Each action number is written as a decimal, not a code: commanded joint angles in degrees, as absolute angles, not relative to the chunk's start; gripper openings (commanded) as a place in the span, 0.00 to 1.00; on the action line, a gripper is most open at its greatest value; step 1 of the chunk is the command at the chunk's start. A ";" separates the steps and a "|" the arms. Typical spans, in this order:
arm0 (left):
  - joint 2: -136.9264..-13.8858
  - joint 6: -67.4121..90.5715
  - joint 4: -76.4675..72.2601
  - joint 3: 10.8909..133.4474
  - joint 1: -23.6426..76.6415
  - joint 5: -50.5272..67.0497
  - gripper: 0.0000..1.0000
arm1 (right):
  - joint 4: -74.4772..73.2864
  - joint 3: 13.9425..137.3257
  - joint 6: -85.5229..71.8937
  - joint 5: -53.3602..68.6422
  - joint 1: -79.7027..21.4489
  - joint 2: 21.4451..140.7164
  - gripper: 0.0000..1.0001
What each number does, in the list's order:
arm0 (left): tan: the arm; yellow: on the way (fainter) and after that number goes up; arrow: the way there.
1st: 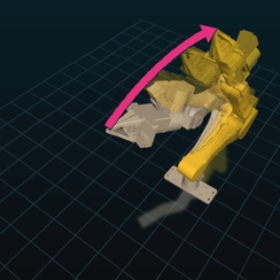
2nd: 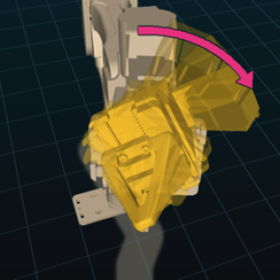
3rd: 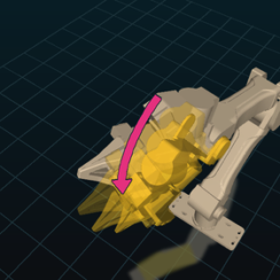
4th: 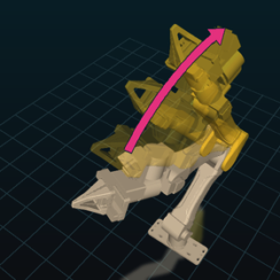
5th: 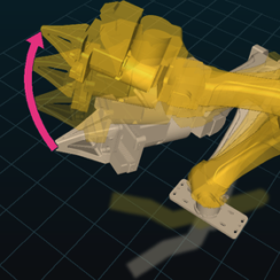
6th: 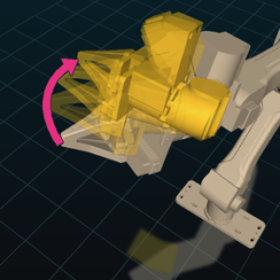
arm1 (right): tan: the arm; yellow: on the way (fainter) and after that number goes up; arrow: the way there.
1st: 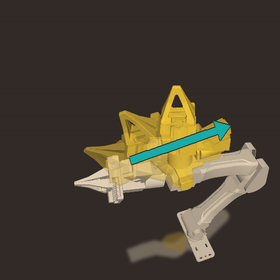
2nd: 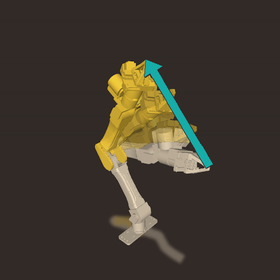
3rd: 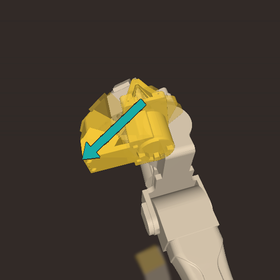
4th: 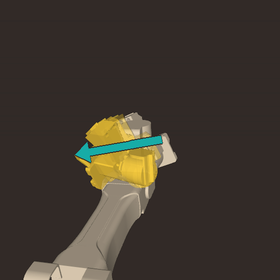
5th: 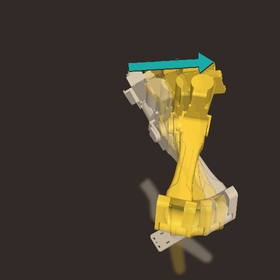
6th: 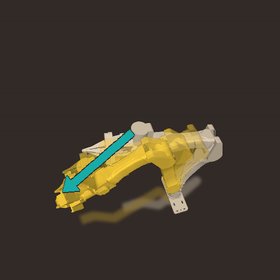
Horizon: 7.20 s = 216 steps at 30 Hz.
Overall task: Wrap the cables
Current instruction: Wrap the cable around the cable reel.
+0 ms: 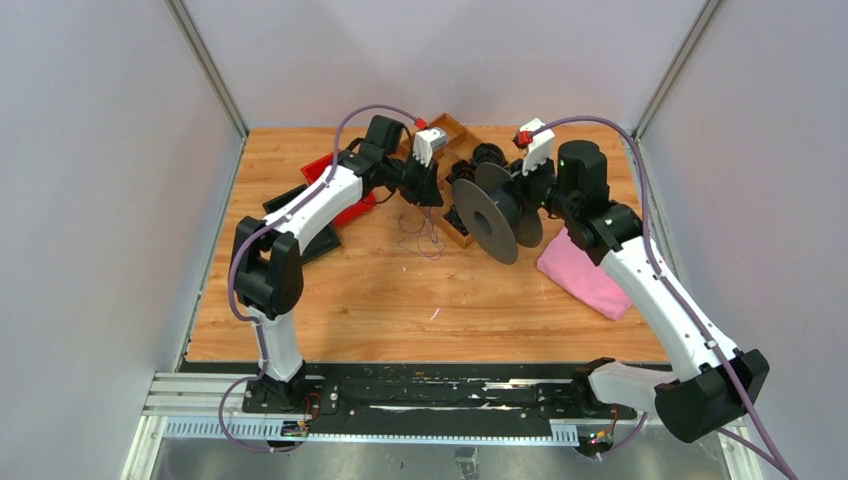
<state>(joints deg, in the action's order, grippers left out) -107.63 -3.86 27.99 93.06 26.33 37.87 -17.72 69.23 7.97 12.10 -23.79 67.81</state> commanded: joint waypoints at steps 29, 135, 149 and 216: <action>-106.76 0.40 16.56 81.32 26.03 38.26 0.22 | -23.00 87.05 1.49 15.91 -19.95 69.24 0.01; -86.73 -51.49 56.95 61.50 20.56 15.73 0.20 | -27.59 94.29 0.82 4.77 -6.70 69.51 0.01; -88.30 -46.39 56.87 77.54 20.52 34.65 0.69 | -31.47 97.97 -3.38 14.84 -7.50 70.89 0.01; -101.29 -12.02 -1.26 66.02 46.97 37.63 0.00 | -31.66 105.49 -11.70 -4.18 -11.36 79.15 0.01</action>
